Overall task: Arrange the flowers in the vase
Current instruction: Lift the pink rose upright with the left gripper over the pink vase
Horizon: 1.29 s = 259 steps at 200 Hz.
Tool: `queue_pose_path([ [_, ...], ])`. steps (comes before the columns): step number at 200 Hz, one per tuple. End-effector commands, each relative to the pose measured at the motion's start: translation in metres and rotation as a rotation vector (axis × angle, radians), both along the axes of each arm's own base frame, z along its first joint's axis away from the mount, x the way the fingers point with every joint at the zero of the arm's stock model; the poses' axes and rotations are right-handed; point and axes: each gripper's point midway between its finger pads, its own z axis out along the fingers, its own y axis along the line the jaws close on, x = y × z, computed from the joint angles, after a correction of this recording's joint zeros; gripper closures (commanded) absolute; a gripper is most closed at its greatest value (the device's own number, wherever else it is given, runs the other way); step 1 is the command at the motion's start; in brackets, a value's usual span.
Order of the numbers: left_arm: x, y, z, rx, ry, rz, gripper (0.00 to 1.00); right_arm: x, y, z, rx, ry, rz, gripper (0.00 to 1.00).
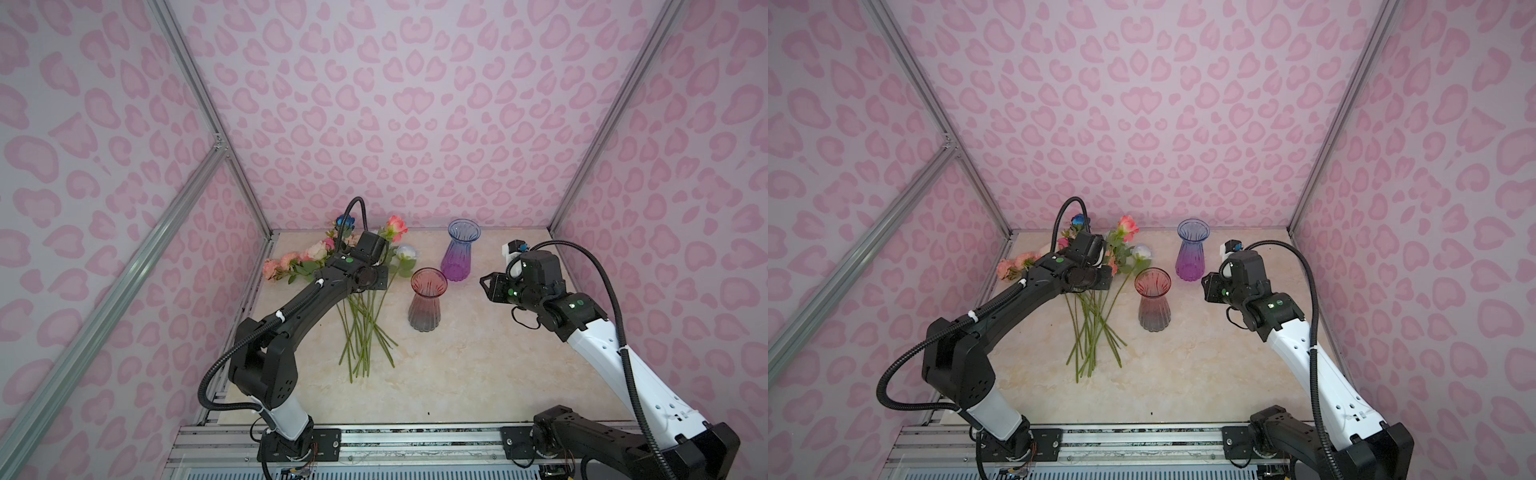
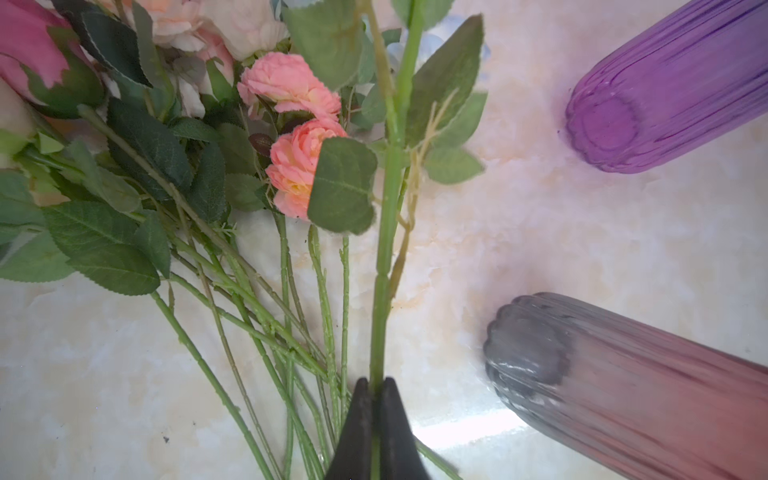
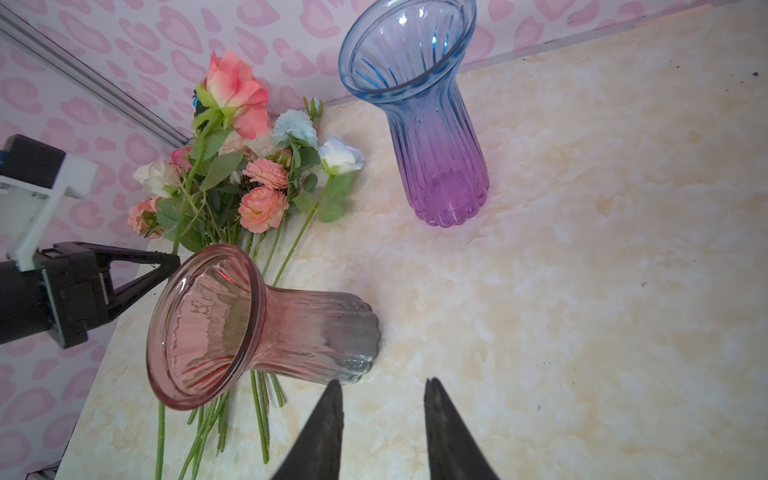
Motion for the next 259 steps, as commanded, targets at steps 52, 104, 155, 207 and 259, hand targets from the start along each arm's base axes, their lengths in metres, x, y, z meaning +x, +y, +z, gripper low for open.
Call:
queue_pose_path([
  [52,-0.025,-0.013,0.111,-0.234,-0.234,-0.108,0.97,0.008,0.012,0.010,0.077,-0.094,0.031,0.66],
  [104,-0.065,-0.002,0.268,-0.491,-0.764,-0.183,0.97,0.012,0.019,0.014,0.123,-0.212,0.064,0.65],
  [155,-0.084,-0.024,0.338,-0.688,-1.093,-0.257,0.97,0.012,0.018,0.016,0.149,-0.235,0.057,0.62],
  [207,-0.080,-0.050,0.387,-0.726,-1.228,-0.275,0.97,0.000,0.033,0.036,0.228,-0.293,0.148,0.56],
  [259,-0.043,-0.080,0.349,-0.691,-1.170,-0.283,0.97,-0.012,0.036,0.024,0.244,-0.273,0.188,0.50],
])
